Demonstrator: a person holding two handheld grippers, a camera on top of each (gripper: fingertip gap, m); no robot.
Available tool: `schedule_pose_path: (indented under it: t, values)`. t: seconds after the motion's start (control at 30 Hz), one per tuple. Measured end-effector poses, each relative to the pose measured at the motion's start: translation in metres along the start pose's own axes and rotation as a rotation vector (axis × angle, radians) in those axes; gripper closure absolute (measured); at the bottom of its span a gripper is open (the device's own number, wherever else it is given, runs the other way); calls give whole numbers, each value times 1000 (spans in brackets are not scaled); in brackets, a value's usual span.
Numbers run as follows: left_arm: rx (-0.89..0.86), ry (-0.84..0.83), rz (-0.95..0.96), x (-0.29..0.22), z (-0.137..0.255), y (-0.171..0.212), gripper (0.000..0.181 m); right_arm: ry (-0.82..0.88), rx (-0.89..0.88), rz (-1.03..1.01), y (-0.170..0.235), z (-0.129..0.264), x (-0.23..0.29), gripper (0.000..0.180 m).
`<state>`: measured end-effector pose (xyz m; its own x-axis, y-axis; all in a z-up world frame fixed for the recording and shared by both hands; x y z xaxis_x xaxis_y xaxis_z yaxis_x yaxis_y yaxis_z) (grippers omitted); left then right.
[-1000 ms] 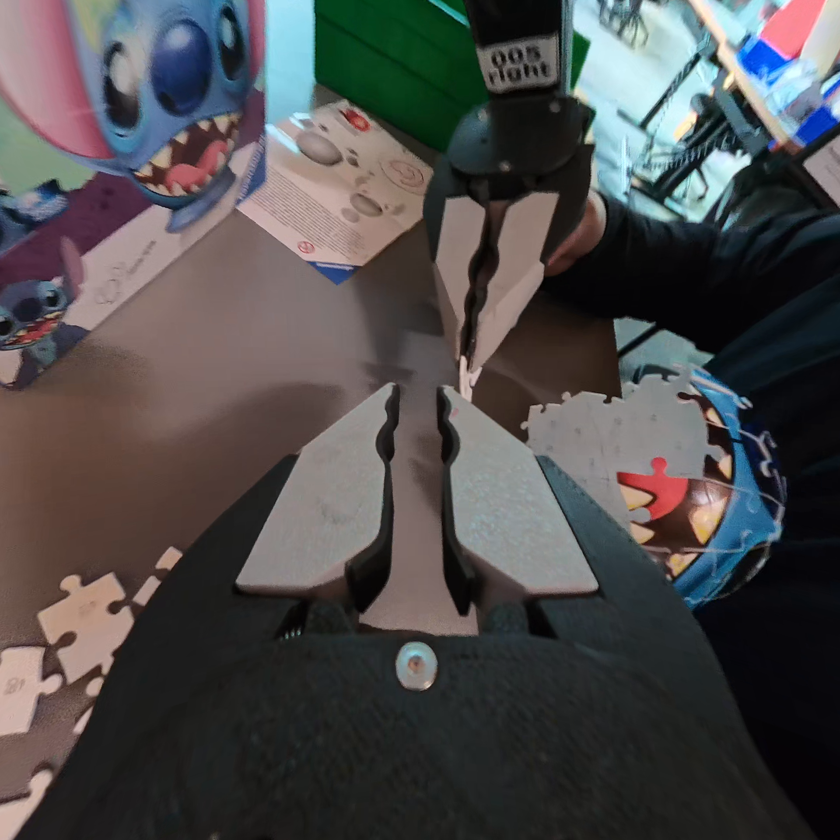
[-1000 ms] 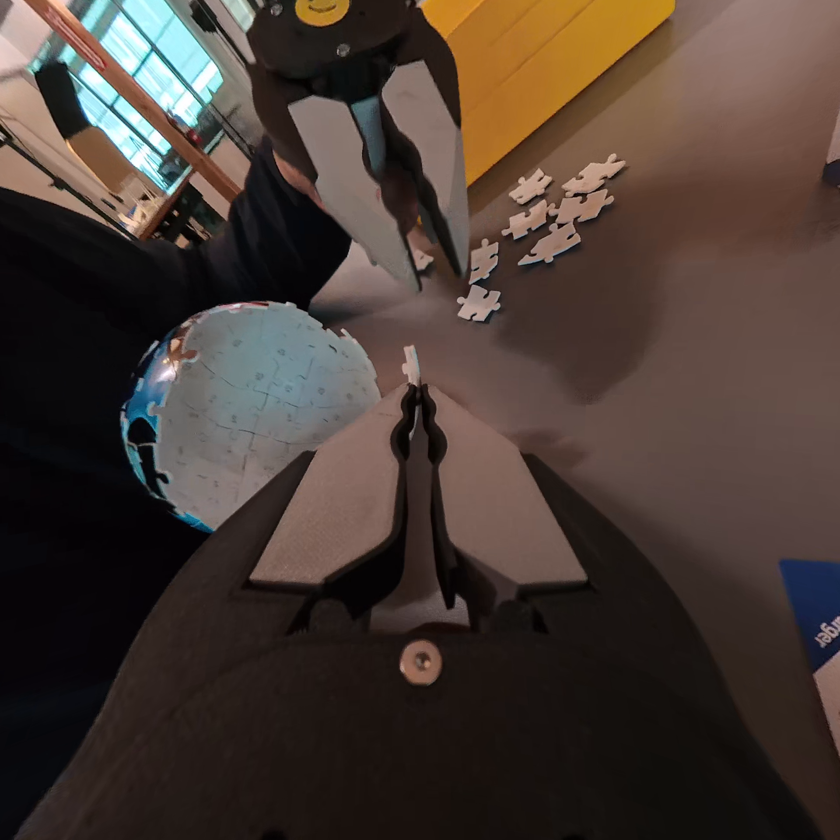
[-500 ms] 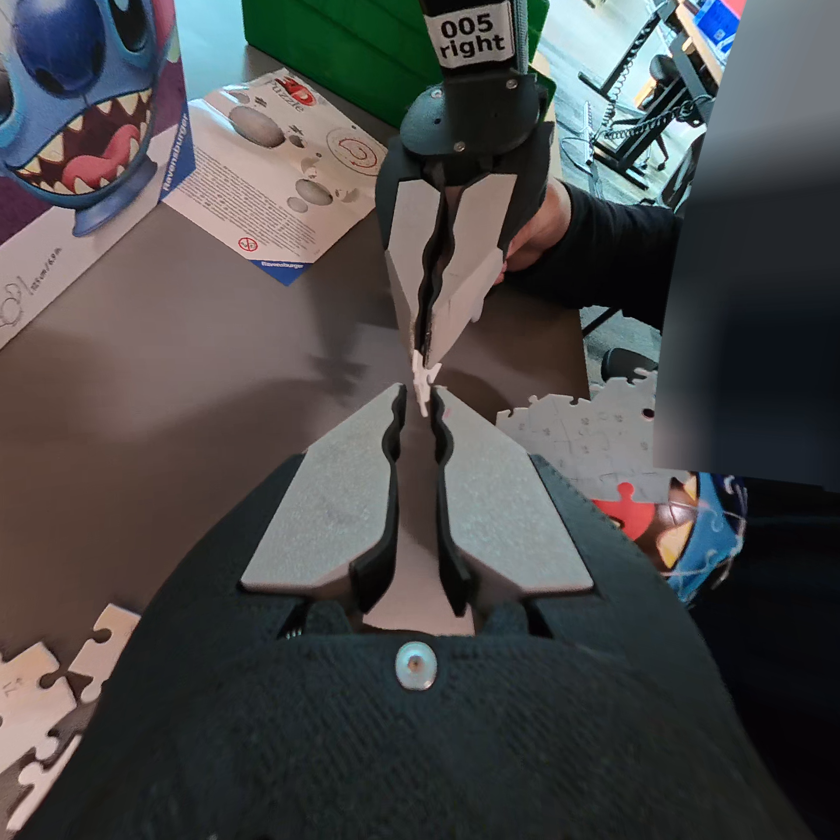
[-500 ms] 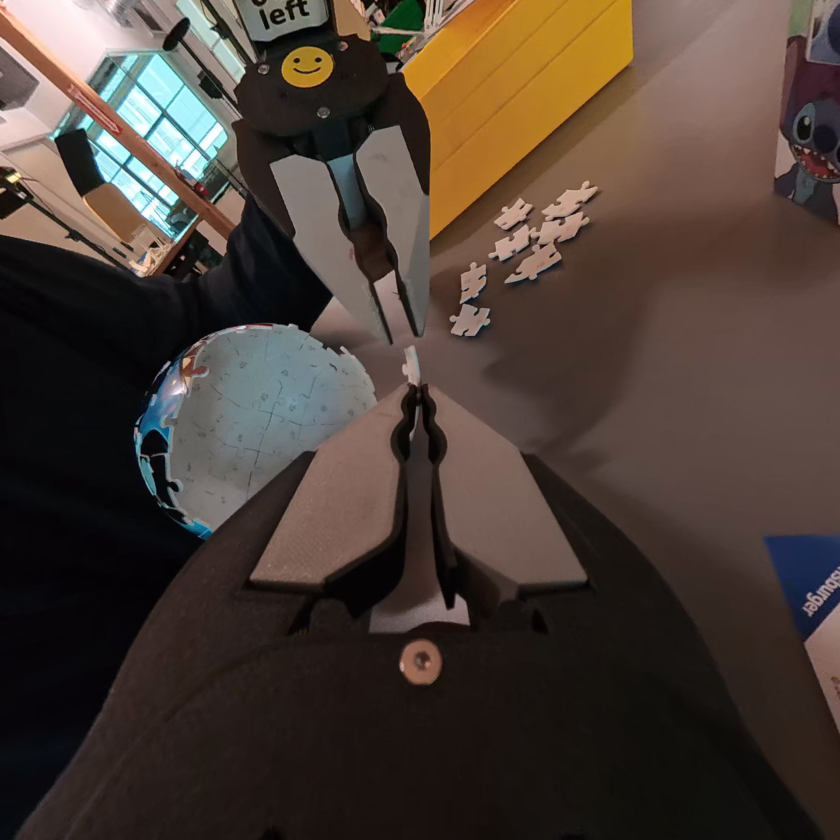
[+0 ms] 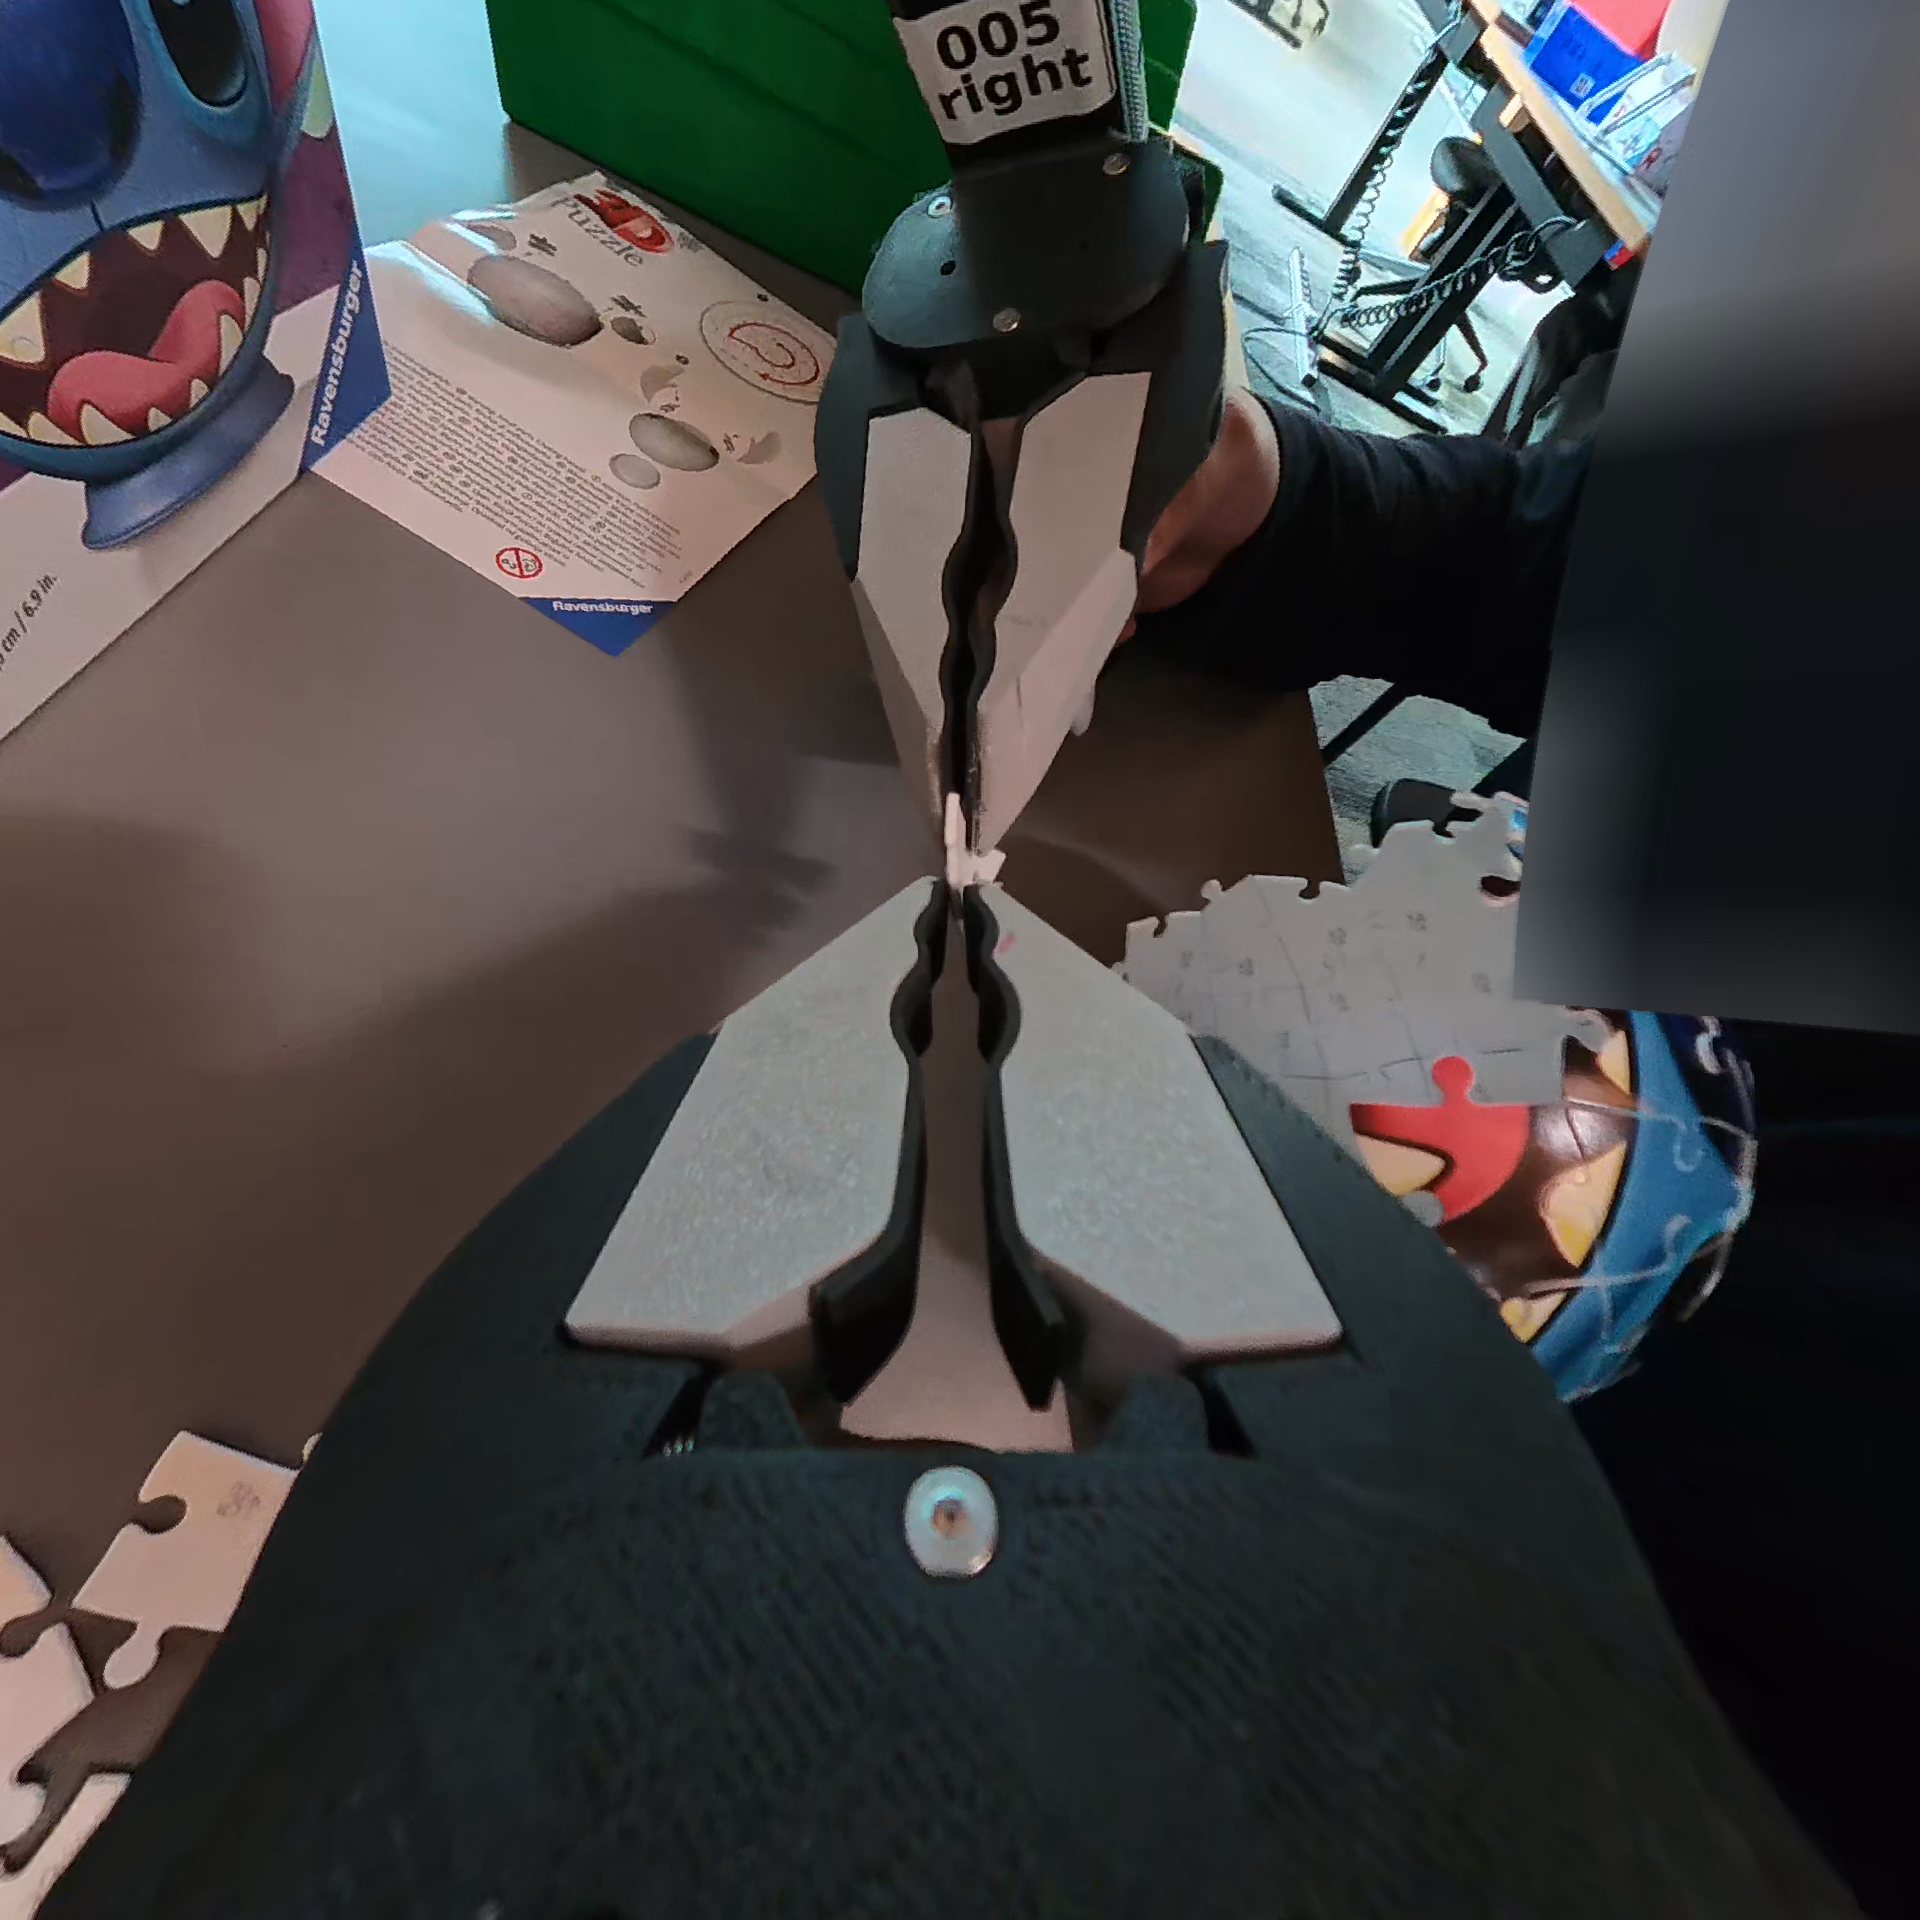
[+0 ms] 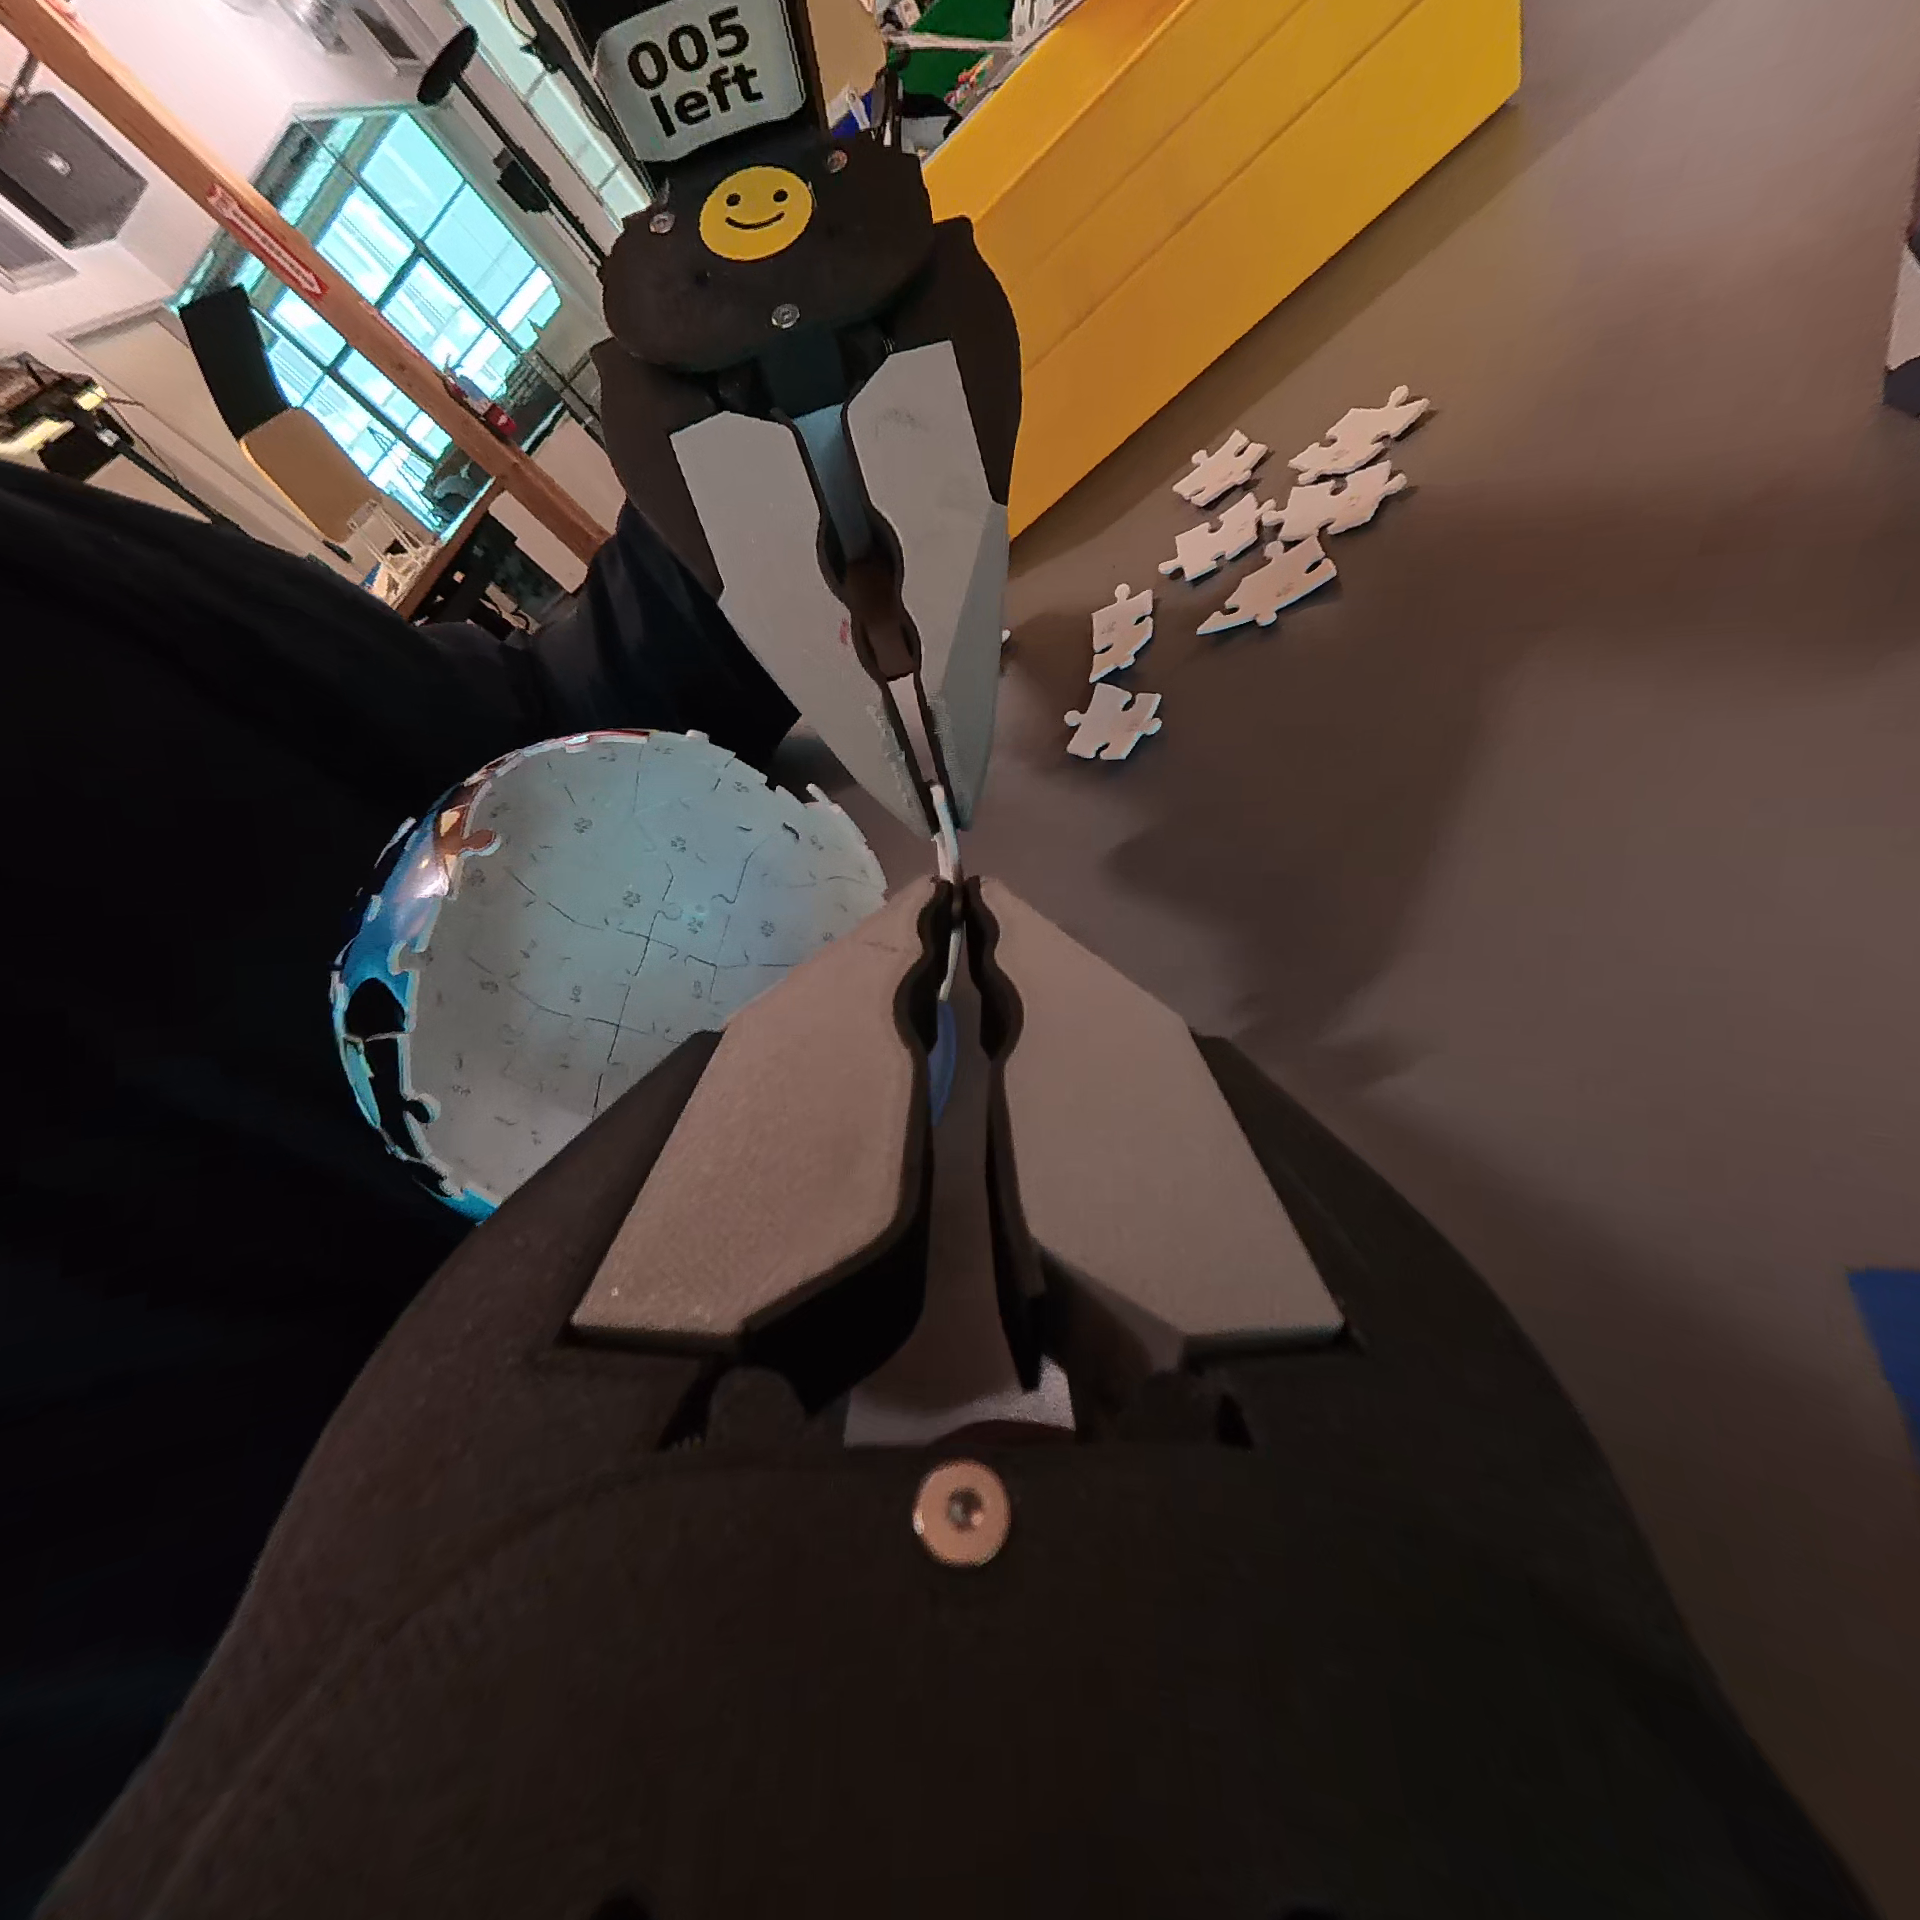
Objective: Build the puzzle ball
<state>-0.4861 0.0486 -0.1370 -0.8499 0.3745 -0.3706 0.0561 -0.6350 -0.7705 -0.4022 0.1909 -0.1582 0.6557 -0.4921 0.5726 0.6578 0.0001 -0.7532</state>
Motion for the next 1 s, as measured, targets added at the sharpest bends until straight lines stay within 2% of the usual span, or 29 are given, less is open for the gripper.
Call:
schedule_pose_path:
  t: [0.3,0.5,0.57,0.7,1.0]
  values:
    - [64,14,-17,-4,-7,6,181,-23,120,13,8,-6,2,179]
    - [71,27,-25,-11,-9,2,181,-32,83,47,3,-3,6,172]
    - [74,22,-21,-11,-10,1,181,-52,85,44,3,-2,7,179]
    - [92,24,-18,-12,-9,2,180,-36,103,57,4,-4,7,180]
    - [43,-116,-46,-5,32,-4,176,-51,249,-4,15,-14,5,180]
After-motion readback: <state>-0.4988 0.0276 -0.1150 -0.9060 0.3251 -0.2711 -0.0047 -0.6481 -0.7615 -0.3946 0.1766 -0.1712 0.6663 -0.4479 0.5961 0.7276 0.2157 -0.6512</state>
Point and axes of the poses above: each gripper's, where its closed fingertips meet, z back along the fingers, y out of its underside, x = y × z across the jaws, the point moved 9 cm from there along z, back along the fingers, and after that the axes turned 4 degrees about x, right-handed, at the moved point
